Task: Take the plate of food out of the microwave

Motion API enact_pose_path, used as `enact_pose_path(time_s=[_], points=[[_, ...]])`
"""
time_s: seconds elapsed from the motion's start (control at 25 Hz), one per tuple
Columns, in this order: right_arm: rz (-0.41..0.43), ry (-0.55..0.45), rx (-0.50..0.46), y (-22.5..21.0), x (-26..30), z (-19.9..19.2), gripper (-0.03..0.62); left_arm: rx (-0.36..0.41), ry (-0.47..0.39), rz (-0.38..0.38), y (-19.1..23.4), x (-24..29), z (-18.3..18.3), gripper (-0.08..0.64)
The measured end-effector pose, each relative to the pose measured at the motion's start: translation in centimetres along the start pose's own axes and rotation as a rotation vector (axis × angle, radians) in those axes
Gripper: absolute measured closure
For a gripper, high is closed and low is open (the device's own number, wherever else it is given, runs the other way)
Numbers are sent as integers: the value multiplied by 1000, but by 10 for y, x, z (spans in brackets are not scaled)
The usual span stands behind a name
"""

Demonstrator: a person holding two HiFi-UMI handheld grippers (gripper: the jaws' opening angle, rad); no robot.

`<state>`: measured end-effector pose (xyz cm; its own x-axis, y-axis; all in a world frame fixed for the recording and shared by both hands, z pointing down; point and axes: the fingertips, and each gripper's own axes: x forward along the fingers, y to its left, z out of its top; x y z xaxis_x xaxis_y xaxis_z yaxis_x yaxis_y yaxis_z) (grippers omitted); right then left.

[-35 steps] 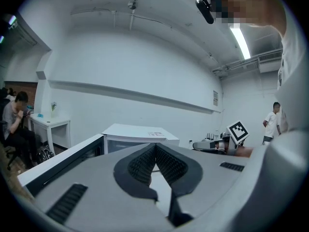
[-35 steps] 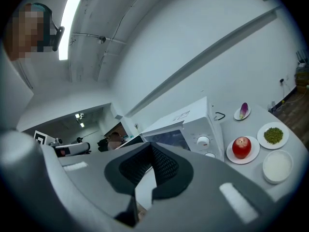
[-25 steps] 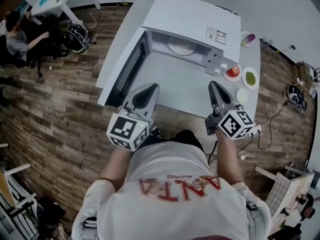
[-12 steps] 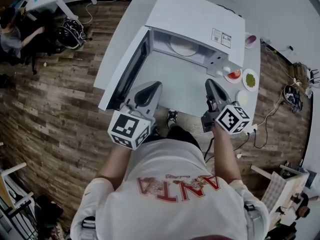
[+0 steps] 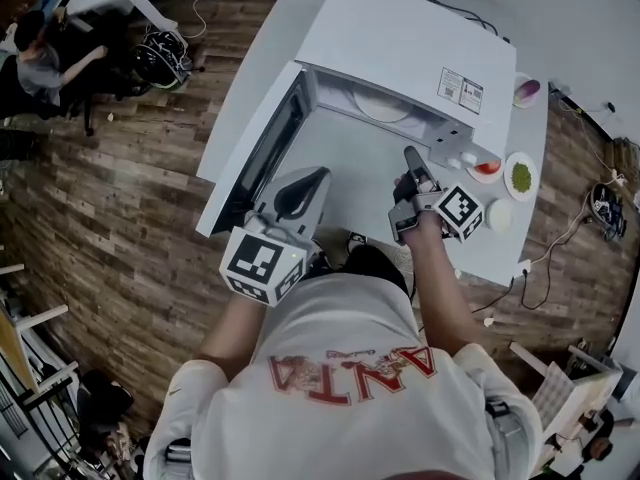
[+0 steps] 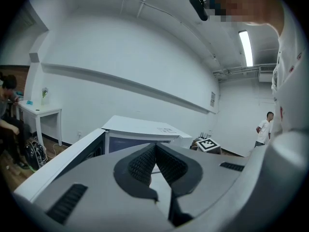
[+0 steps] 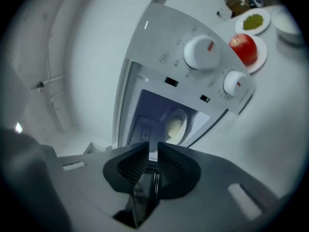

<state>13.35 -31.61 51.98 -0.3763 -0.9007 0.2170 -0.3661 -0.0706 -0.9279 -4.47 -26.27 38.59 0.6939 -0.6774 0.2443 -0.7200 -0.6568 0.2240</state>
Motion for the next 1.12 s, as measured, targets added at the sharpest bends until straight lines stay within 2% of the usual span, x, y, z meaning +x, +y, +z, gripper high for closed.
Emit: enact_pose_path(time_s=[0.16,0.44,0.68,1.12], points=[[-1,-32,170,-28,29,-5,565,1,23,7,-1,11,-1,551],[-64,-134,339,-69,70,-4,565,-12,51,34,10,21,-6,551],[-113,-149,344,-87,93,-2,565,-40,61,50,19,27,-12,551],[-133,-156,355,-97,109,2,565,-55,75,59,25,29,-17,551]])
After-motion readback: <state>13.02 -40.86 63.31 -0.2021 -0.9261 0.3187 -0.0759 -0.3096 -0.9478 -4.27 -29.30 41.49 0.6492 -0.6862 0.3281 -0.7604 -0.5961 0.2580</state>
